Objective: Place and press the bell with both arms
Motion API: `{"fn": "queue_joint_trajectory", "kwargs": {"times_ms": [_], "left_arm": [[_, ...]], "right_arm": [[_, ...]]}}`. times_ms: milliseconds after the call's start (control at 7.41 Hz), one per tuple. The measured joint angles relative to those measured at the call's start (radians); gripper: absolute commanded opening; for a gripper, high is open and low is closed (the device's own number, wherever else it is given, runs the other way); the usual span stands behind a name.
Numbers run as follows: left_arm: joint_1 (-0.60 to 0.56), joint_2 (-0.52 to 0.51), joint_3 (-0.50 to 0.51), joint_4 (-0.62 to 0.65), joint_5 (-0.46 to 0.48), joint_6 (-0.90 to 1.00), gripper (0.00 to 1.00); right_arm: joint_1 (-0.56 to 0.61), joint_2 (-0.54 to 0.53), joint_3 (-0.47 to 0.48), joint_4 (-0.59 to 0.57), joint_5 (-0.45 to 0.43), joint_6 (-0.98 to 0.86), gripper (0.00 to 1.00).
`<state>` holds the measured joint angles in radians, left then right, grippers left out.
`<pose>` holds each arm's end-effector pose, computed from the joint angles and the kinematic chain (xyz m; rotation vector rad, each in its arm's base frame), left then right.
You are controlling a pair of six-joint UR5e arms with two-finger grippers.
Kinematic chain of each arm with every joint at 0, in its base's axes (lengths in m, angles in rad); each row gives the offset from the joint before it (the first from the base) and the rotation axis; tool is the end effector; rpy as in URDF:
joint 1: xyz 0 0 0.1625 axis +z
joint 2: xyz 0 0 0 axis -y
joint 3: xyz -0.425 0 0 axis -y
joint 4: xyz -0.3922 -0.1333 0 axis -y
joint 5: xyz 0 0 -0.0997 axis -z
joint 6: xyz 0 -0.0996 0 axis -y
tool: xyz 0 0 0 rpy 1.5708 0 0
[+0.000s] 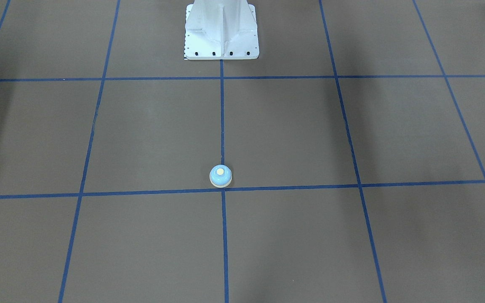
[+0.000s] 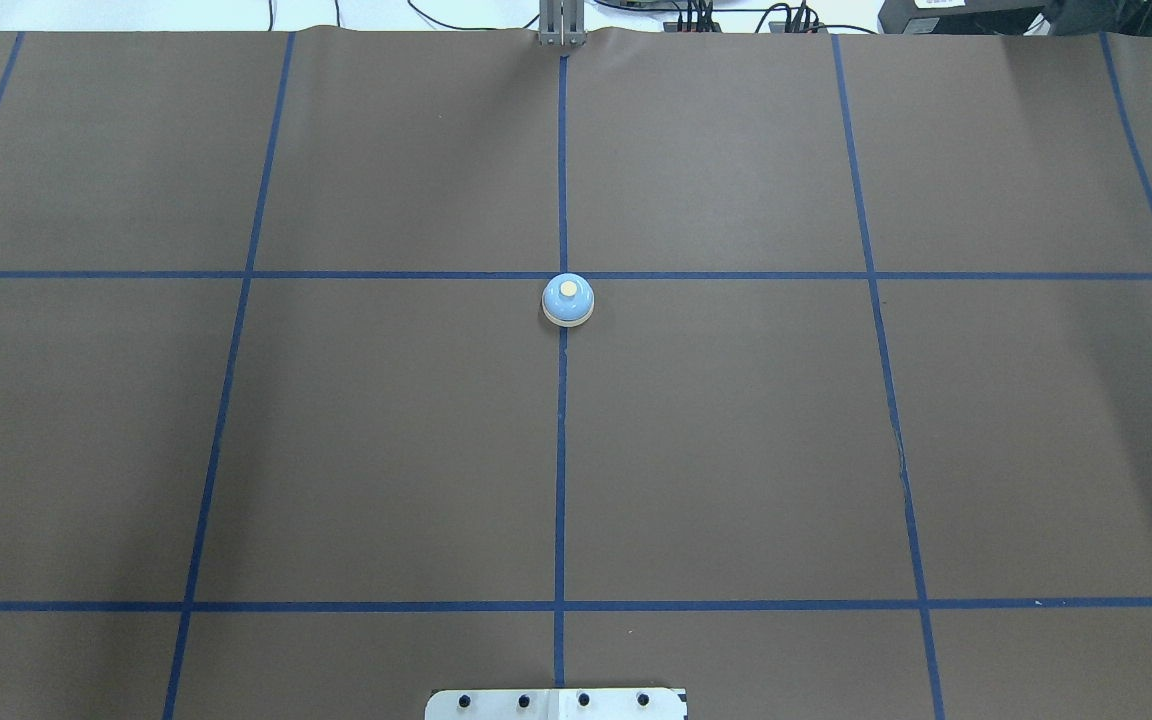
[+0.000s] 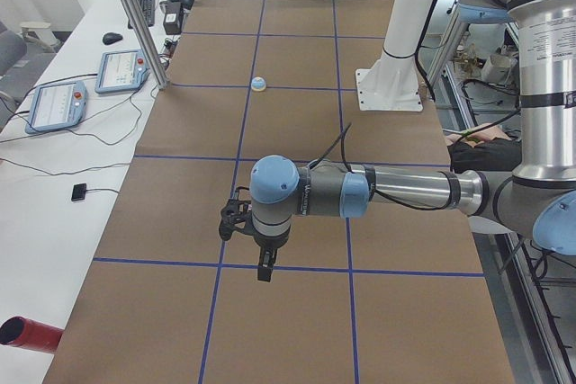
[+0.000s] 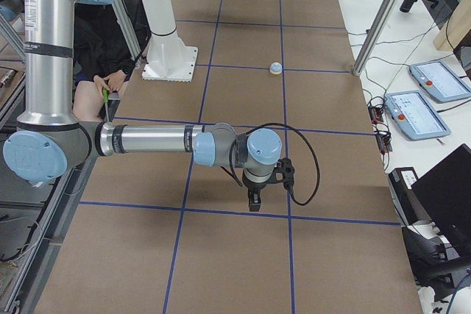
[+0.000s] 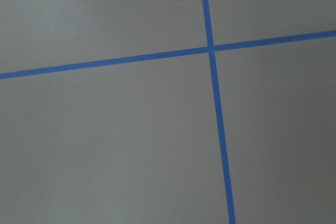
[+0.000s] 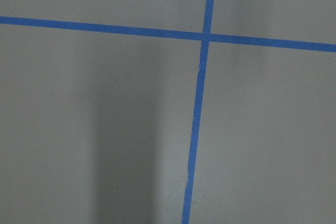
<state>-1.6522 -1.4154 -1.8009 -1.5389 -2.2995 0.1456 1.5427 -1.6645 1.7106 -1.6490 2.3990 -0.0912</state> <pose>-0.1016 -0.4213 0.6231 0.1232 0.7194 0.0769 0.0473 -0.4510 0.6381 -0.0041 -0.8290 -0.0991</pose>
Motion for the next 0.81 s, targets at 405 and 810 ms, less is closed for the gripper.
{"fn": "queue_joint_trajectory", "kwargs": {"times_ms": [405, 810], "left_arm": [[0.001, 0.000, 0.001, -0.003, 0.000, 0.001, 1.00], [0.003, -0.001, 0.006, -0.010, 0.000, 0.001, 1.00]], "right_arm": [[0.027, -0.001, 0.008, 0.000, 0.004, -0.001, 1.00], [0.036, 0.000, 0.018, 0.000, 0.009, -0.001, 1.00]]}}
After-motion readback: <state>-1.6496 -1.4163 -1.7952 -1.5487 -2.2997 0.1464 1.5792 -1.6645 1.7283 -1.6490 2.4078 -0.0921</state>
